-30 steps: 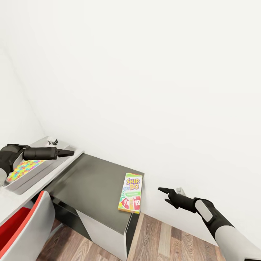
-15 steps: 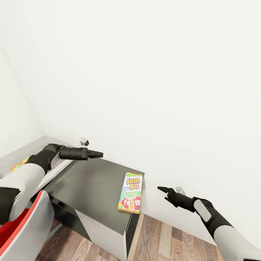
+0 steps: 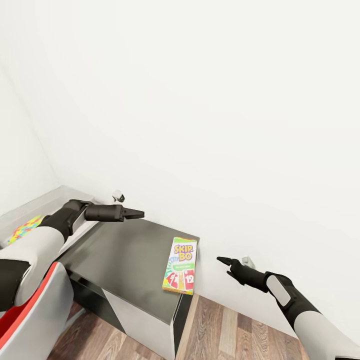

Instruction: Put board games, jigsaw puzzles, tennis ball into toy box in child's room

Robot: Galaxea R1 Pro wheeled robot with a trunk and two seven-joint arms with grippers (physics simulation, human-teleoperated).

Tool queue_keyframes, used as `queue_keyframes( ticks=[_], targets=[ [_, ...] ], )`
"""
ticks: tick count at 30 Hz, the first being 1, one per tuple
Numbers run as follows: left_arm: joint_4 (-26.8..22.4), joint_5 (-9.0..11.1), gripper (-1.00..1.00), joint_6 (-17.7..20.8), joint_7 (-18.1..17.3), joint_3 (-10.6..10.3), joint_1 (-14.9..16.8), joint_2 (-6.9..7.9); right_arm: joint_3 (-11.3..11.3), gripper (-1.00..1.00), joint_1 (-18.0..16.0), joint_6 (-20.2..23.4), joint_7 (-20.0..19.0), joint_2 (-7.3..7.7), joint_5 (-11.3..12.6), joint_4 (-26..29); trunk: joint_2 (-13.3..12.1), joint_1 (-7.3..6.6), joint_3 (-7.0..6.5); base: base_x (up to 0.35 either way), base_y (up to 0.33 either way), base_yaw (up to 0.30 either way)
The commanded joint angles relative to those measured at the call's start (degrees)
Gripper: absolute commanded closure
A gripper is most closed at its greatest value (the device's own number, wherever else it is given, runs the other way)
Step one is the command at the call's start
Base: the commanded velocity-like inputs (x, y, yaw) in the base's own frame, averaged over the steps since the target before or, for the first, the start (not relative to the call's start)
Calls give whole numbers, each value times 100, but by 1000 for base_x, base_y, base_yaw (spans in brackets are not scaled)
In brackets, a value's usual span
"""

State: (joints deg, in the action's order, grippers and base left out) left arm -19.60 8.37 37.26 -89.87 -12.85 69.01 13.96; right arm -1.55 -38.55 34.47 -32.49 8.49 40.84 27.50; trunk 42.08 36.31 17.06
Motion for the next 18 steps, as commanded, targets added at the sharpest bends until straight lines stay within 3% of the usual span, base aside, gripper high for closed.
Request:
queue_keyframes(
  ticks=[1,18],
  targets=[
    [-1,48,-100,64,-13,-42,0,5,-15,-100,-4,12,-3,-7,21,1,49,24,27,0,0,0],
    [0,17,-100,101,-13,-37,-10,-9,-1,-100,-5,-36,-279,-30,21,1,730,397,332,0,0,0]
  ],
)
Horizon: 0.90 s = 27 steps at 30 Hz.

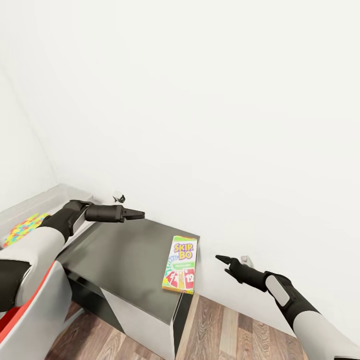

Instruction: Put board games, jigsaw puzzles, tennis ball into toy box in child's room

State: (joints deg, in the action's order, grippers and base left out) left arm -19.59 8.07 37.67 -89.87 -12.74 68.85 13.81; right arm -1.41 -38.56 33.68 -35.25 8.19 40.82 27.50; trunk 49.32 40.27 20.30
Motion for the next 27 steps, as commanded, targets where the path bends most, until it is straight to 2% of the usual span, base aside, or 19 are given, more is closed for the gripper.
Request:
queue_keyframes(
  ticks=[1,10,18,27],
  targets=[
    [-1,46,-100,60,-13,-47,5,8,-15,-100,-3,42,-6,-1,23,1,47,23,26,0,0,0],
    [-1,46,-100,51,-13,-45,6,13,-11,-100,-2,59,-37,4,30,1,408,221,187,0,0,0],
    [-1,45,-100,46,-13,-55,5,0,-37,-100,-2,124,-291,0,70,-37,729,397,331,0,0,0],
    [-1,50,-100,26,-13,-51,5,-1,-55,-100,-4,211,-297,-6,101,-46,1090,594,492,0,0,0]
  ],
)
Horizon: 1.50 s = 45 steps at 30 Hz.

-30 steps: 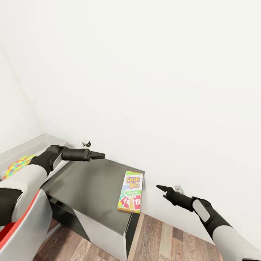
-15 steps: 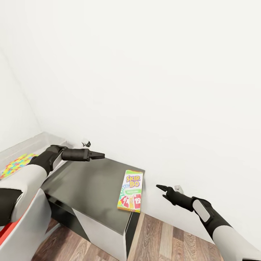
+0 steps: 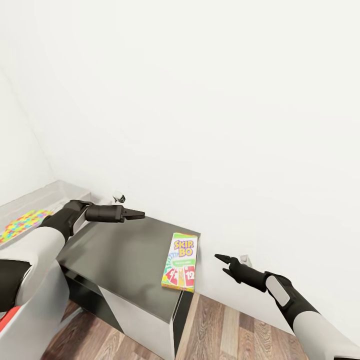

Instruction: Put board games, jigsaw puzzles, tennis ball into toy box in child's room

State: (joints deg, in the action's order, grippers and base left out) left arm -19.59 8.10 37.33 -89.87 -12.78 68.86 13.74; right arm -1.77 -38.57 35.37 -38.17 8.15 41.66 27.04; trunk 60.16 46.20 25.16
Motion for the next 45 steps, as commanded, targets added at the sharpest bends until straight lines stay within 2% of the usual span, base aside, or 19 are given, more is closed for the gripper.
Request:
queue_keyframes(
  ticks=[1,13,17,31,41,45],
  targets=[
    [-1,48,-100,55,-13,-45,5,6,-21,-100,-6,46,-1,-3,17,-2,46,23,25,0,0,0],
    [-1,49,-100,47,-13,-40,6,23,-17,-100,-7,293,50,-41,8,3,86,45,43,0,0,0],
    [-1,50,-100,42,-13,-40,5,28,-10,-100,-9,316,66,-185,-28,3,86,45,43,0,0,0],
    [-1,45,-100,12,-13,-32,5,43,0,-100,-17,315,89,-369,-61,3,86,45,43,0,0,0],
    [-1,51,-100,16,-13,-32,5,41,2,-100,-19,313,92,-392,-62,3,86,45,43,16,37,0],
    [-1,51,-100,12,-13,-32,5,41,1,-100,-19,316,226,-393,-62,3,86,45,43,20,30,0]
  ],
)
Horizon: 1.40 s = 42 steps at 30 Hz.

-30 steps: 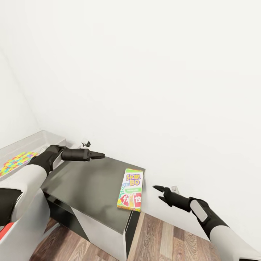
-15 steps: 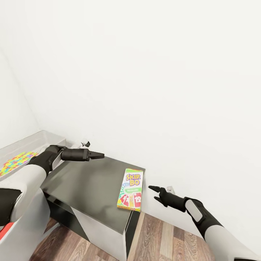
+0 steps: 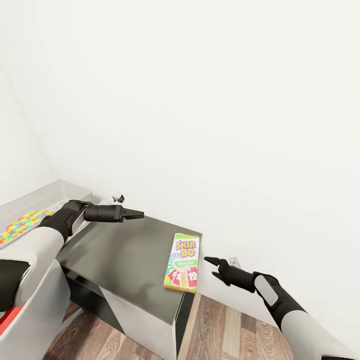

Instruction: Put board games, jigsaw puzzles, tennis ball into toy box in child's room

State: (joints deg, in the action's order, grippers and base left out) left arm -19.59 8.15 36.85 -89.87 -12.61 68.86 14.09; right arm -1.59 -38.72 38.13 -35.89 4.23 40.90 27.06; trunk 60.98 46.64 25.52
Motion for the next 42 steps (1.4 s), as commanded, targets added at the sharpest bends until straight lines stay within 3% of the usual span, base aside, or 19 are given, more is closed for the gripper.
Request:
queue_keyframes(
  ticks=[1,12,28,42],
  targets=[
    [-1,46,-100,60,-13,-48,5,6,-17,-100,-4,41,31,-1,15,1,4,1,6,8,12,0],
    [-1,61,-100,51,-13,-44,5,14,-17,-100,-4,45,244,-1,31,1,4,1,6,2,3,0],
    [-1,64,-100,59,-13,-44,5,15,-20,-100,-4,36,253,-2,24,1,445,242,204,0,0,0],
    [6,64,-100,57,-13,-39,5,15,-21,-100,-4,36,258,-4,24,1,445,242,204,0,12,0]
  ],
)
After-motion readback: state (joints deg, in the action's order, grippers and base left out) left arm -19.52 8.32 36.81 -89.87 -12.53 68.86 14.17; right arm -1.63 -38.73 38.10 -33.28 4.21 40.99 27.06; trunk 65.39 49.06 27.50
